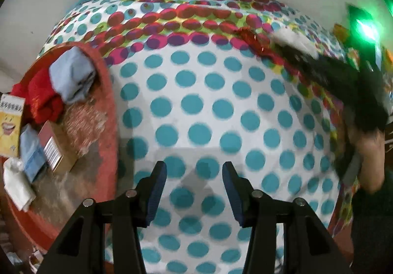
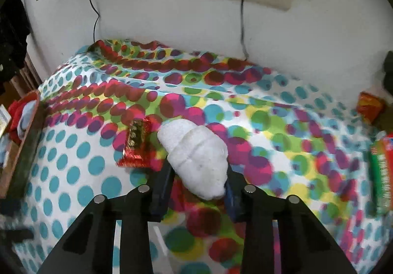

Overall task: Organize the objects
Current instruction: 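Grasp the red candy bar packet with the left tool while the right tool holds the white sock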

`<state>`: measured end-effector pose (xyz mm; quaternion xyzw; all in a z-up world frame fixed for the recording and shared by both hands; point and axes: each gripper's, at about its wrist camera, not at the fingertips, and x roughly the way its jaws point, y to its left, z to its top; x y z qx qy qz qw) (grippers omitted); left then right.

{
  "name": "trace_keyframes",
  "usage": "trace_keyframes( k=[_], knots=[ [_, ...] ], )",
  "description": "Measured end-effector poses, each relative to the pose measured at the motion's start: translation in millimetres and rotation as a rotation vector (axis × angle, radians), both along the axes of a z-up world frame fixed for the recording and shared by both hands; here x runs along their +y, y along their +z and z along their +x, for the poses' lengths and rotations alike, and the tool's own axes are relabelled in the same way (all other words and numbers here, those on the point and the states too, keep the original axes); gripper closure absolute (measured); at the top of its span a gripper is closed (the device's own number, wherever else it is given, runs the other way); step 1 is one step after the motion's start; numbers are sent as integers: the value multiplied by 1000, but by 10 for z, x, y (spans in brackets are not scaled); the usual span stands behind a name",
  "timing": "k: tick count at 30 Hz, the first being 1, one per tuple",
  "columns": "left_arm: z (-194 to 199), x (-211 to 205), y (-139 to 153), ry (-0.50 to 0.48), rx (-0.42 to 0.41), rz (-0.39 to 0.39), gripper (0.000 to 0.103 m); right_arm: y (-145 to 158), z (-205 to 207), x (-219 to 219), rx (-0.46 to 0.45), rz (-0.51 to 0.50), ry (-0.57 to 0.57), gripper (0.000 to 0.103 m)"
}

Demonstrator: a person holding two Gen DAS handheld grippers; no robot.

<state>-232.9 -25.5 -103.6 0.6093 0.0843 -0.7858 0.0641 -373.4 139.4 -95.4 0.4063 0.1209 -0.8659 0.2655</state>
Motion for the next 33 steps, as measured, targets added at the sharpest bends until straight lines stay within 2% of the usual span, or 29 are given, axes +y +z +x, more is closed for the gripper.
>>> trace_keyframes(
  k=[3, 5, 7, 10, 13, 16, 20, 24, 26, 33],
  knots=[
    [-200, 41, -96, 24, 29, 0, 55, 54, 114, 245, 18, 5, -27, 69],
    [-362, 93, -179, 30, 19, -3, 55, 47, 169, 434, 17, 8, -56, 69],
    [-577, 138, -214, 23, 20, 40, 54, 12, 218, 540, 35, 23, -77, 69],
    [-870, 221, -158, 6, 41, 44, 54, -78, 200, 646, -17, 1, -95, 69],
    [-1112, 284, -77, 2, 88, 74, 54, -101, 201, 605, -14, 22, -90, 68],
    [-1318, 382, -42, 6, 114, 45, 54, -96, 206, 606, -15, 19, -86, 66],
    [-1553, 482, -112, 20, 97, 60, 54, -84, 195, 635, -24, 1, -80, 62],
    [-1627, 540, -170, 55, 105, 76, 54, -88, 214, 577, -17, 22, -62, 57],
    [-1678, 595, -232, 64, 93, 58, 54, -85, 205, 592, -23, 11, -61, 57],
    [-1757, 723, -284, 58, 146, -34, 55, -82, 204, 612, -27, -4, -49, 57]
  ],
)
